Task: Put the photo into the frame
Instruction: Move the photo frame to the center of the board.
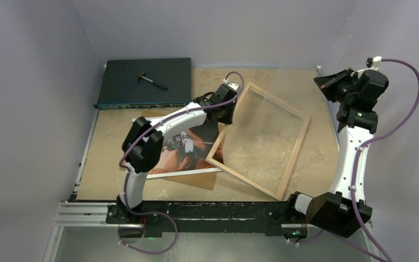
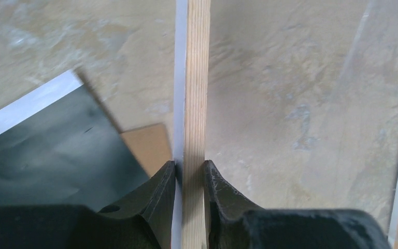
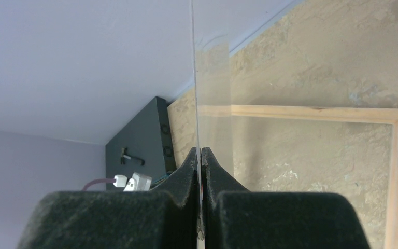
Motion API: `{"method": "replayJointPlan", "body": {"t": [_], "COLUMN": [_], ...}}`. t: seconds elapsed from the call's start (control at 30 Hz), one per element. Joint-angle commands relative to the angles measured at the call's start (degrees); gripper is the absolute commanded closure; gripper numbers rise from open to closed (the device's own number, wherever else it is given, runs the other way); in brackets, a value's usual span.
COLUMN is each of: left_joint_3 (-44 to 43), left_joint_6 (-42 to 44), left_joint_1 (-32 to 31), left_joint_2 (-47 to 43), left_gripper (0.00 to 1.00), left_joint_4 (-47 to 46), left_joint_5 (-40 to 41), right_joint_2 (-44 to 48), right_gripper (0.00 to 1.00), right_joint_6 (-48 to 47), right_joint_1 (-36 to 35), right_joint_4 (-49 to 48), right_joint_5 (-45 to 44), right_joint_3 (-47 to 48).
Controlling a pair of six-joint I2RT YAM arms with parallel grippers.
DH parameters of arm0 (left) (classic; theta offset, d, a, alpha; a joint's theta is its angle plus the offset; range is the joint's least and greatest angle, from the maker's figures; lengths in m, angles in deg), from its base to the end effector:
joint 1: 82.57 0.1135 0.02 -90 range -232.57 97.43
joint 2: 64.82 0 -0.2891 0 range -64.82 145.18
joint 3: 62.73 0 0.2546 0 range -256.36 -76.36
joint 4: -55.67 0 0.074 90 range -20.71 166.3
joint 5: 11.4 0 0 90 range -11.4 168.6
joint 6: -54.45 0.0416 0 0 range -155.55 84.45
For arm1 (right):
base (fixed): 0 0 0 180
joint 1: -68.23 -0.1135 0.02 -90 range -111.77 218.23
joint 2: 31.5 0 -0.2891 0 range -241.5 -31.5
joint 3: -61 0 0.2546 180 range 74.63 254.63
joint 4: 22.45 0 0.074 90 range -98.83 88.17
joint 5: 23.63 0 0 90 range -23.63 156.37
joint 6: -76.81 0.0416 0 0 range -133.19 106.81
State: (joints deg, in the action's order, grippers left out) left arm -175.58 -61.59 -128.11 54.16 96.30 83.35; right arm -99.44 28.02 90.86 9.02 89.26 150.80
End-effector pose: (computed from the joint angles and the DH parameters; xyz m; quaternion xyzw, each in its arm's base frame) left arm 0.3473 -0.3490 0.2551 0.1423 0.9180 -0.1840 0.3211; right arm 0.2448 -0.0845 0.4575 0.2871 0.7032 0.2517 0.5998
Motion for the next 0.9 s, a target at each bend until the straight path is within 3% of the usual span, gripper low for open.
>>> {"method": "replayJointPlan", "body": {"t": [0.0, 0.4, 0.77, 0.87], "left_joint_3": [6.0, 18.8, 26.1, 26.4], "left_joint_6": [-2.8, -6.0, -7.7, -7.1], "left_joint_1": [3.8, 9.9, 10.5, 10.9], "left_joint_2": [-7.0, -12.6, -13.8, -14.6], "left_gripper": [1.0, 1.0, 1.0, 0.86], "left_joint_4": [-1.9, -2.8, -5.6, -5.6], "left_joint_5": [3.6, 4.2, -4.0, -6.9], "right_joint_2": [1.9, -0.2, -3.9, -3.7], "right_gripper": [1.0, 1.0, 1.0, 1.0], "right_joint_6": [3.6, 10.0, 9.0, 9.3], "right_joint_1": [0.3, -0.1, -9.1, -9.7], "right_joint_4": [-7.3, -17.6, -14.0, -13.8], "right_joint_5": [5.2, 15.0, 9.5, 9.2], "right_joint_3": [-1.4, -7.7, -4.0, -4.3]}}
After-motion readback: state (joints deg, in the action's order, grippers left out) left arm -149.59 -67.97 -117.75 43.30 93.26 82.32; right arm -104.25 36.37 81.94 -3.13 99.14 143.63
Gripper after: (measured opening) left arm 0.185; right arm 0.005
